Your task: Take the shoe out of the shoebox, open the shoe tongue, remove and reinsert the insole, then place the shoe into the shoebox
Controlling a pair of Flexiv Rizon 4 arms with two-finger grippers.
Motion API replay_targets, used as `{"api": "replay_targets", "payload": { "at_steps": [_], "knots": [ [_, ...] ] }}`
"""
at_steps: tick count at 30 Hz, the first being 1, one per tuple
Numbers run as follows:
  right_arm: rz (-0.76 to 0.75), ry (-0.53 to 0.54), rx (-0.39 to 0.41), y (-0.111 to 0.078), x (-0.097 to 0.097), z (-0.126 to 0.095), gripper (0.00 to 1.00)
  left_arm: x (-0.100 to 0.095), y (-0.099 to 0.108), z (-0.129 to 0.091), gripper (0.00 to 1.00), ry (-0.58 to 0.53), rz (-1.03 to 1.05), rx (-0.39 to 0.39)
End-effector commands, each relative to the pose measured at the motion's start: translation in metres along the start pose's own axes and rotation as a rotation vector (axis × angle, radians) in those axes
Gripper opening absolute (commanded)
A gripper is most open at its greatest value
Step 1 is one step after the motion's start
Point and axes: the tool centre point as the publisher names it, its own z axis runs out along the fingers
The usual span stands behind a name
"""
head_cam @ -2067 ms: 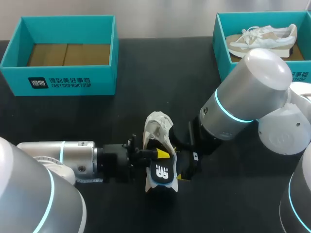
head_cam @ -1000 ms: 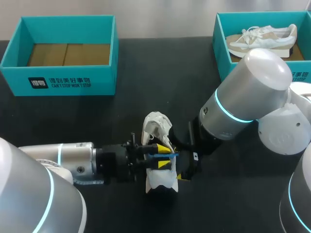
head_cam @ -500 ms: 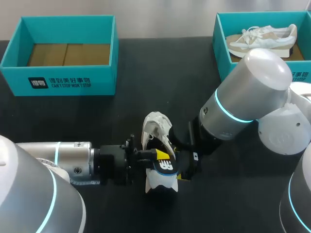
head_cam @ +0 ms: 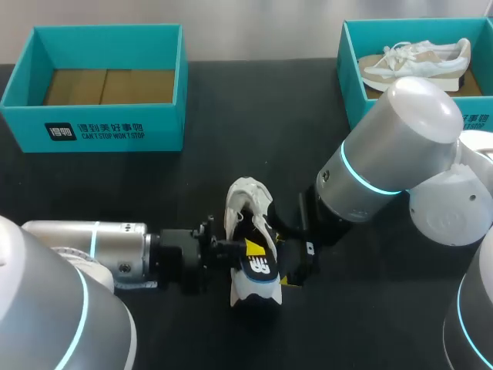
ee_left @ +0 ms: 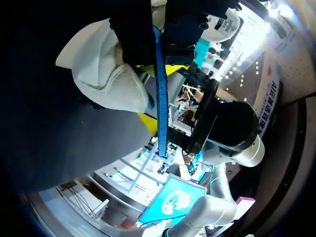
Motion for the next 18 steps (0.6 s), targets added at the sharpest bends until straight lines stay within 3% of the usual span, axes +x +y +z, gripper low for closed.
{"api": "replay_targets", "payload": {
  "at_steps": [1,9,13,14,15,16,18],
  "knots": [
    [0.000,-0.002,-0.001,-0.001,0.001,0.000,1.00,0.002,0.014,0.012,0.00,0.005,0.002,-0.010],
    [0.000,-0.002,-0.001,-0.001,0.001,0.000,1.00,0.002,0.023,0.014,0.00,0.019,0.022,-0.049],
    [0.000,-0.002,-0.001,-0.001,0.001,0.000,1.00,-0.002,0.018,0.008,0.00,0.000,0.000,-0.049],
    [0.000,-0.002,-0.001,-0.001,0.001,0.000,1.00,-0.003,0.016,0.006,0.04,-0.005,-0.002,-0.048],
    [0.000,-0.002,-0.001,-0.001,0.001,0.000,1.00,-0.004,0.013,0.004,0.30,-0.015,-0.009,-0.042],
    [0.000,-0.002,-0.001,-0.001,0.001,0.000,1.00,-0.005,0.011,0.002,0.43,-0.019,-0.010,-0.043],
    [0.000,-0.002,-0.001,-0.001,0.001,0.000,1.00,-0.008,0.009,-0.001,0.47,-0.037,-0.020,-0.041]
  ]
}}
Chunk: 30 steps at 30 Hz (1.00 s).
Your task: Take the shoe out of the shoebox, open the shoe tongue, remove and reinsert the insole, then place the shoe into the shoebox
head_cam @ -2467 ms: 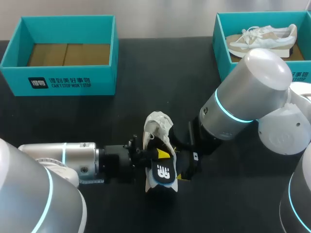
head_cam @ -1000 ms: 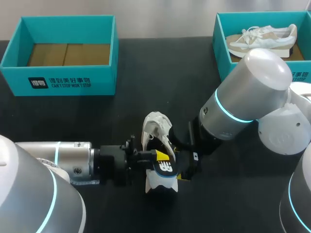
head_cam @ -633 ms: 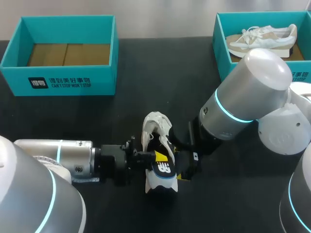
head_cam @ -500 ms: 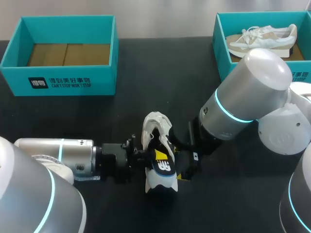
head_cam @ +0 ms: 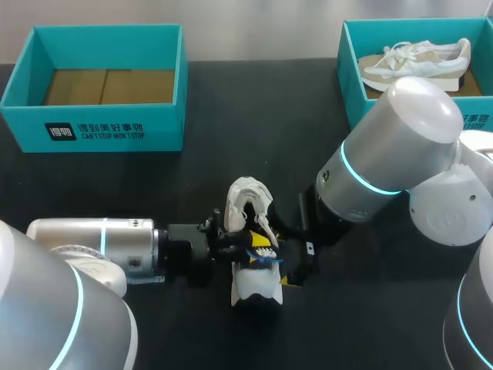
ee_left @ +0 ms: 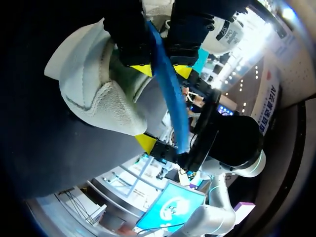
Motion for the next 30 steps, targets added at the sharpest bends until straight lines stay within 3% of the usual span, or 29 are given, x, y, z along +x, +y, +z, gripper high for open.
{"api": "replay_targets", "payload": {
  "at_steps": [1,17,19,22,30],
  "knots": [
    [0.000,-0.002,-0.001,-0.001,0.001,0.000,1.00,-0.003,-0.008,-0.014,0.47,-0.028,-0.009,0.001],
    [0.000,-0.002,-0.001,-0.001,0.001,0.000,1.00,-0.019,-0.033,-0.018,0.35,-0.051,-0.024,0.036],
    [0.000,-0.002,-0.001,-0.001,0.001,0.000,1.00,-0.017,-0.034,-0.017,0.29,-0.038,-0.025,0.041],
    [0.000,-0.002,-0.001,-0.001,0.001,0.000,1.00,-0.014,-0.035,-0.015,0.00,-0.025,-0.027,0.040],
    [0.000,-0.002,-0.001,-0.001,0.001,0.000,1.00,-0.002,-0.028,-0.003,0.00,0.027,0.040,0.032]
  ]
}}
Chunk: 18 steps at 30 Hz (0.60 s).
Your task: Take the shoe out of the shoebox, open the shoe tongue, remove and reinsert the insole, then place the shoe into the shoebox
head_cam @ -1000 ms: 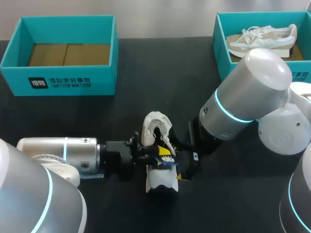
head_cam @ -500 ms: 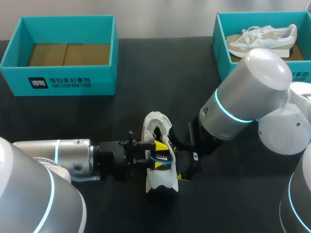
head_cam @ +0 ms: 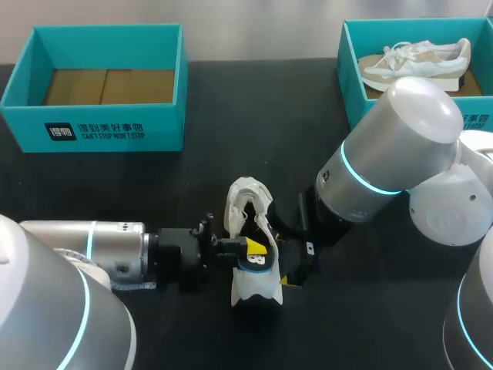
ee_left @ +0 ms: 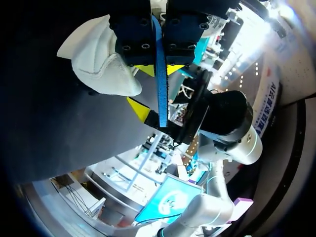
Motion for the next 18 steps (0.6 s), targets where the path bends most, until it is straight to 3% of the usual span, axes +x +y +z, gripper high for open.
{"api": "replay_targets", "payload": {
  "at_steps": [1,12,18],
  "knots": [
    [0.000,-0.002,-0.001,-0.001,0.001,0.000,1.00,0.004,0.009,0.012,0.00,0.018,0.033,-0.009],
    [0.000,-0.002,-0.001,-0.001,0.001,0.000,1.00,0.012,0.040,0.024,0.00,-0.010,0.068,-0.107],
    [0.000,-0.002,-0.001,-0.001,0.001,0.000,1.00,0.009,0.037,0.023,0.00,-0.030,0.048,-0.089]
  ]
}}
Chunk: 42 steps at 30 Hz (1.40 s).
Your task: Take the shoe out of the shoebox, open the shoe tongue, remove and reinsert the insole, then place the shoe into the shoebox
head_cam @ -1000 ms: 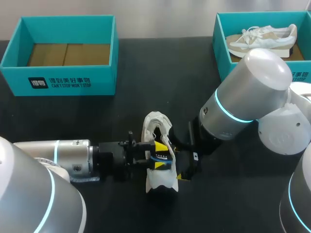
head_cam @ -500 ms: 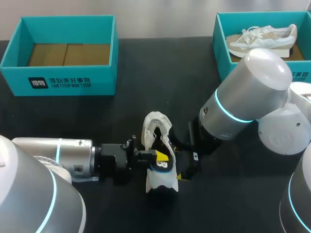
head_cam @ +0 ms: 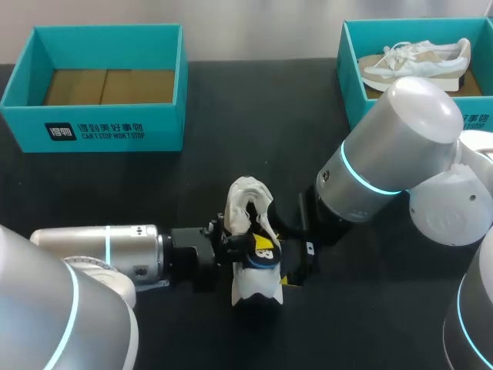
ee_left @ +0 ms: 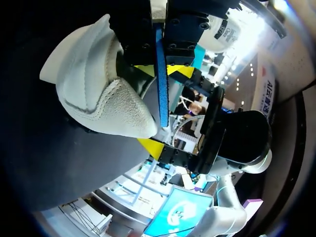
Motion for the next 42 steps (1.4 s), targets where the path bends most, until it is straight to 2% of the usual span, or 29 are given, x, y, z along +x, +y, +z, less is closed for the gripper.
{"api": "replay_targets", "payload": {
  "at_steps": [1,4,6,8,13,22,27,29,30,31,37,42],
  "knots": [
    [-0.001,-0.002,-0.001,-0.001,0.001,0.000,1.00,0.000,-0.003,0.002,0.00,-0.011,-0.007,0.009],
    [-0.001,-0.002,-0.001,-0.001,0.001,0.000,1.00,-0.003,-0.001,-0.001,0.00,-0.022,-0.020,0.017],
    [-0.001,-0.002,-0.001,-0.001,0.001,0.000,1.00,-0.006,-0.008,-0.007,0.17,-0.044,-0.033,0.022],
    [-0.001,-0.002,-0.001,-0.001,0.001,0.000,1.00,-0.009,-0.013,-0.012,0.27,-0.054,-0.035,0.021],
    [-0.001,-0.002,-0.001,-0.001,0.001,0.000,1.00,-0.015,-0.020,-0.020,0.39,-0.084,-0.038,0.029],
    [-0.001,-0.002,-0.001,-0.001,0.001,0.000,1.00,-0.022,-0.028,-0.026,0.38,-0.109,-0.053,0.050],
    [-0.001,-0.002,-0.001,-0.001,0.001,0.000,1.00,-0.018,-0.031,-0.027,0.40,-0.091,-0.067,0.054],
    [-0.001,-0.002,-0.001,-0.001,0.001,0.000,1.00,-0.013,-0.030,-0.023,0.33,-0.080,-0.071,0.055],
    [-0.001,-0.002,-0.001,-0.001,0.001,0.000,1.00,-0.012,-0.029,-0.022,0.12,-0.079,-0.071,0.055],
    [-0.001,-0.002,-0.001,-0.001,0.001,0.000,1.00,-0.011,-0.029,-0.020,0.00,-0.077,-0.072,0.057],
    [-0.001,-0.002,-0.001,-0.001,0.001,0.000,1.00,-0.007,-0.027,-0.005,0.00,-0.082,-0.028,0.075],
    [-0.001,-0.002,-0.001,-0.001,0.001,0.000,1.00,0.004,-0.007,0.002,0.00,-0.063,-0.035,0.041]
  ]
}}
